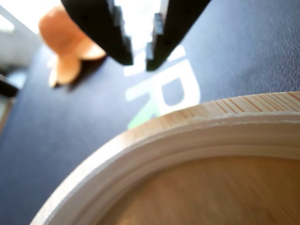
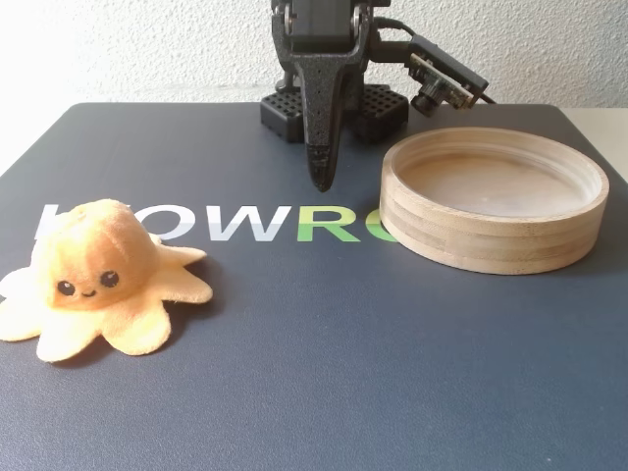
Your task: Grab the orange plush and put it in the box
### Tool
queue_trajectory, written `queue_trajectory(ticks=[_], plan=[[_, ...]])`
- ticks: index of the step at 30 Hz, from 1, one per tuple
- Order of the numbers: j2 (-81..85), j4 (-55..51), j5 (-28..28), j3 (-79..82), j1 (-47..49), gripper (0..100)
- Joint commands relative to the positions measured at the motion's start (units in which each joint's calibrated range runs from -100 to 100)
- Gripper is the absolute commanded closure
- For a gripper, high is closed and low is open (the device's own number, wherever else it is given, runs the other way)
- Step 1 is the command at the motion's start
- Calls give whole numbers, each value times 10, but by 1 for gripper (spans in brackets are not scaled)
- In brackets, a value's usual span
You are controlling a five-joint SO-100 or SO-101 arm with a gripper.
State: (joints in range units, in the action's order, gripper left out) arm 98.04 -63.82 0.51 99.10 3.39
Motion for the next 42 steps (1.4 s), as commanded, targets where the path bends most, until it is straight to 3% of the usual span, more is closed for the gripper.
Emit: queue_trajectory(ticks=[1,42], plan=[[4,7,1,7,2,97],[-5,19,5,-43,0,97]])
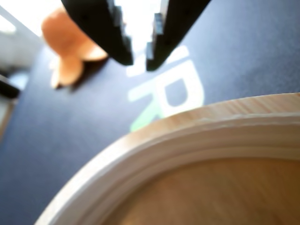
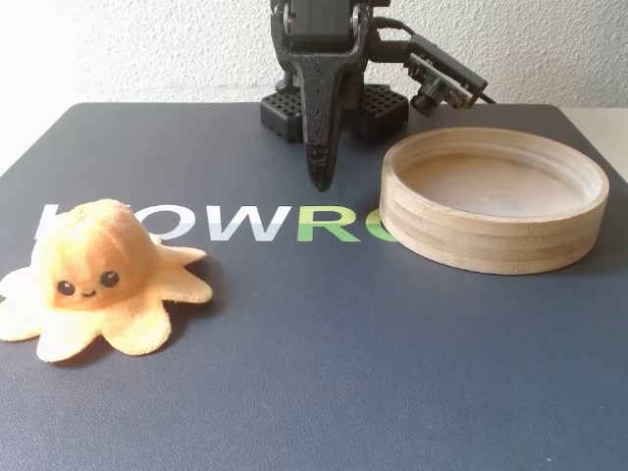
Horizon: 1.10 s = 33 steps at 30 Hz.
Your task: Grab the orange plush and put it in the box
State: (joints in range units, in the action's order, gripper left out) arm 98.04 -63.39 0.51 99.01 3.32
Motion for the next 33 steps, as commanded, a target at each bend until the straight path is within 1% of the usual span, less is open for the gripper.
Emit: queue_trajectory(ticks=[1,5,8,13,17,18,20,25,26,28,33], plan=[[-6,17,12,-54,2,97],[-36,22,17,-88,-14,97],[-114,54,17,-115,-32,97],[-330,116,17,-235,-54,97],[-550,146,16,-380,-84,96],[-650,139,16,-464,-93,91],[-737,121,16,-534,-111,85],[-875,104,16,-667,-155,68],[-912,103,16,-703,-165,62],[-948,91,20,-734,-178,59],[-1026,70,20,-812,-199,59]])
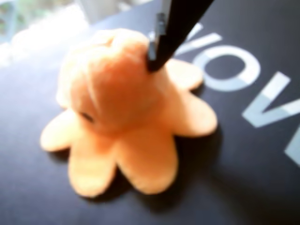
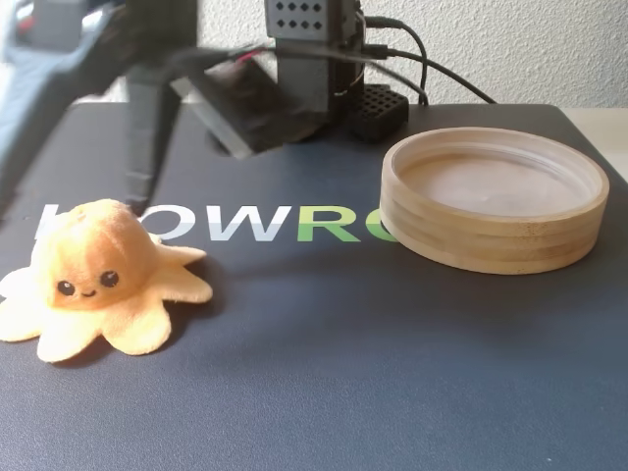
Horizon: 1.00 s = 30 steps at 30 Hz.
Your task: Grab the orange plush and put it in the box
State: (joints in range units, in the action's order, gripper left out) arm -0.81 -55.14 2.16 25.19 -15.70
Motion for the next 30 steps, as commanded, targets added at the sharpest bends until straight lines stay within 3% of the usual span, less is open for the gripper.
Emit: queue_trajectory(ticks=[1,9,15,21,30], plan=[[-53,-20,4,-90,-14,59],[-135,-36,23,-150,-35,63],[-143,-35,19,-191,-16,100],[-135,-62,19,-207,13,99],[-43,-180,53,-302,216,99]])
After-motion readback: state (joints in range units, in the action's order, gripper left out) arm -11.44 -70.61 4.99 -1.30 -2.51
